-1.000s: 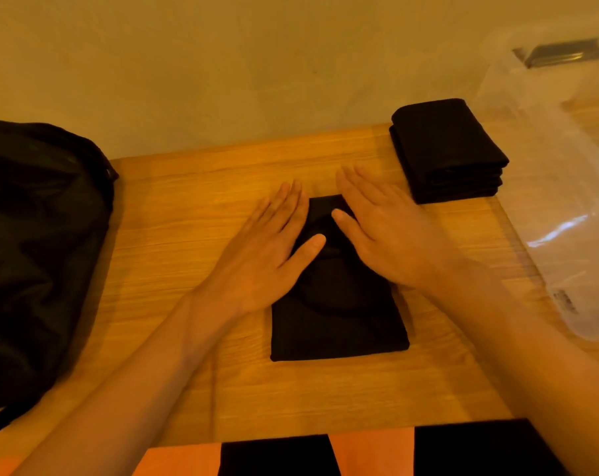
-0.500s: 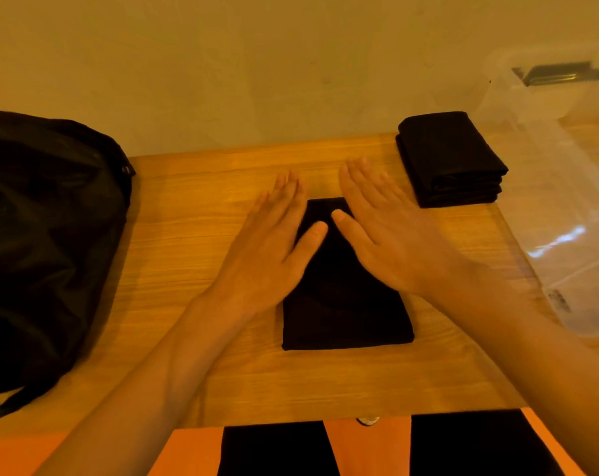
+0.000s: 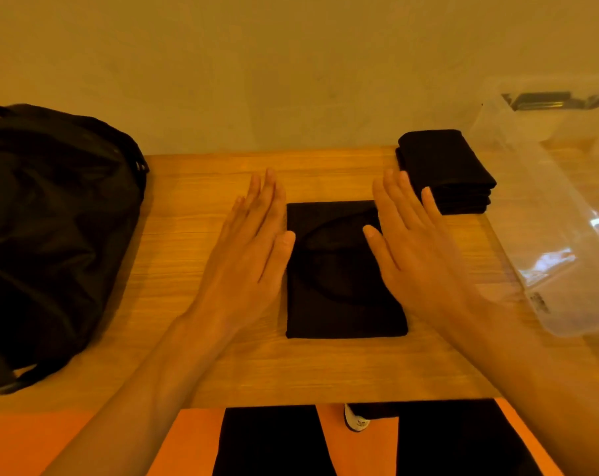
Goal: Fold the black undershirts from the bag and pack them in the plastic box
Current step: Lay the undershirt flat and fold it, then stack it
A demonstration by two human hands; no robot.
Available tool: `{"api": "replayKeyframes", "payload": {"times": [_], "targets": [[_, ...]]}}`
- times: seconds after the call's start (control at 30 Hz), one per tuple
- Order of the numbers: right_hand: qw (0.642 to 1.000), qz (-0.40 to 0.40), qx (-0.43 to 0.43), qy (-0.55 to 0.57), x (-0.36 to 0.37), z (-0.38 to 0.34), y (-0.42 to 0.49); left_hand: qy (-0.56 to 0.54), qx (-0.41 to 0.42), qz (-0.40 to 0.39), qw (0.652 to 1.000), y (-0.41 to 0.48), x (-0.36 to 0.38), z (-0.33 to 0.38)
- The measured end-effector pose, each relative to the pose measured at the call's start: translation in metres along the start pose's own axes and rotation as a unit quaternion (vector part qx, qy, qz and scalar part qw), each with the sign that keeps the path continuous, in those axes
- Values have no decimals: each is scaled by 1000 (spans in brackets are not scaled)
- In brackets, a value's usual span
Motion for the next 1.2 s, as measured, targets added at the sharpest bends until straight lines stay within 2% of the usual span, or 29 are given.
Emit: {"api": "replayKeyframes", "payload": {"times": [0.1,0.17,0.37,0.47,0.6,0.7,0.8,0.9,1.03,1.2], "targets": [[998,-48,-22,-41,8,-16,-30,36,31,-61,997,-25,3,16],[997,-74,-7,-27,14,-26,-48,45,38,-91,994,-41,8,23],[995,-102,3,-18,29,-37,-87,116,83,-170,975,-85,29,29],[992,-126,-4,-18,35,-27,-88,131,92,-150,976,-88,32,25],[990,-138,-25,-11,30,-12,-93,134,78,-175,972,-92,28,22],[991,-129,-37,5,21,2,-100,115,85,-143,979,-98,21,19],[996,-40,-80,7,7,5,-105,113,107,-50,986,-99,15,20],[990,22,-140,-6,2,0,-104,140,145,0,980,-88,14,26],[978,41,-202,-12,2,4,-104,162,186,27,969,-79,15,29],[976,37,-215,-19,1,8,-106,148,199,41,968,-81,15,24]]}}
Point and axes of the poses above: each hand's wrist, its own y-axis towards the middle knuckle, its own x-axis out of the palm, z = x × y, the point moved 3 cm from there along y, towards the middle knuckle, and after that the axes turned 6 degrees about y, right-handed, at the moved point
